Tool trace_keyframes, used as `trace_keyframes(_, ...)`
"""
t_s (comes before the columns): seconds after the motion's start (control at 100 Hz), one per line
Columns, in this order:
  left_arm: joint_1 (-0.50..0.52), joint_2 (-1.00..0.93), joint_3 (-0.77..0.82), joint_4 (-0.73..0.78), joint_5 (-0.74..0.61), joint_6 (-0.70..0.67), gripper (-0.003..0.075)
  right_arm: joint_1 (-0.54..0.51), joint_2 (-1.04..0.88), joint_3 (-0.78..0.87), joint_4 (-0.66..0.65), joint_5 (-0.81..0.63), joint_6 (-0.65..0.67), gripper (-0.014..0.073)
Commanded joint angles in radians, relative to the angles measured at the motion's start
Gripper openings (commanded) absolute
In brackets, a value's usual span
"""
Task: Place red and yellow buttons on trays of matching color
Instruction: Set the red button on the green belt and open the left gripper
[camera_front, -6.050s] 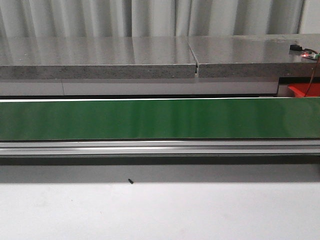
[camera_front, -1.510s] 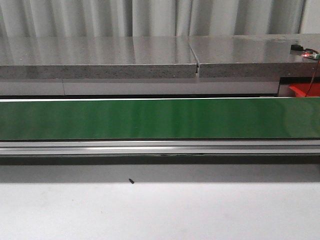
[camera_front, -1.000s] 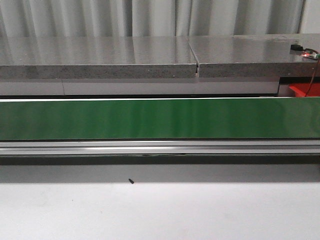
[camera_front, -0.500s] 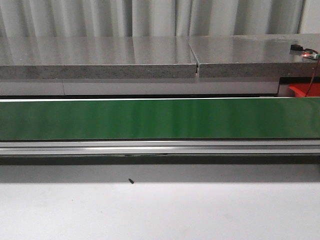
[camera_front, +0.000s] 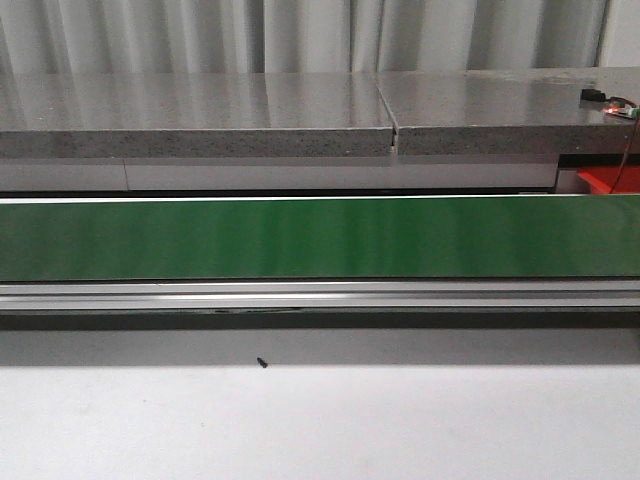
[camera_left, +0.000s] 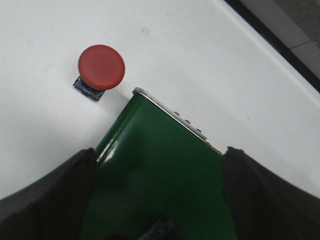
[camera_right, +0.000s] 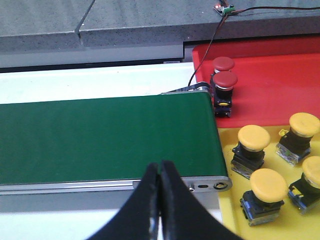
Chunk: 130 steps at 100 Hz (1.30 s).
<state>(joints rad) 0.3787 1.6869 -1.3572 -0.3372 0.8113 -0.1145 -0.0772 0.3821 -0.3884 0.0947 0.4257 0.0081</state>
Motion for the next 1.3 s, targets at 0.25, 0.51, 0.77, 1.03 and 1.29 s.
trace_keyframes(0.25, 0.017, 0.142, -0.132, -0.040, -0.043, -0.148, 0.0515, 0.000, 0.004, -0.024, 0.003, -0.079, -0.008, -0.0067)
trace_keyframes(0.51, 0.017, 0.198, -0.166, -0.040, -0.143, -0.189, 0.0514, 0.000, 0.004, -0.024, 0.003, -0.079, -0.008, -0.0067)
trace_keyframes(0.77, 0.021, 0.254, -0.166, -0.040, -0.185, -0.212, 0.0515, 0.000, 0.004, -0.024, 0.003, -0.079, -0.008, -0.0067)
trace_keyframes(1.03, 0.021, 0.302, -0.166, -0.040, -0.241, -0.212, 0.0514, 0.000, 0.004, -0.024, 0.003, -0.079, -0.008, -0.0067)
trace_keyframes(1.29, 0.021, 0.306, -0.166, -0.042, -0.245, -0.212, 0.0324, 0.000, 0.004, -0.024, 0.003, -0.079, -0.008, -0.0067)
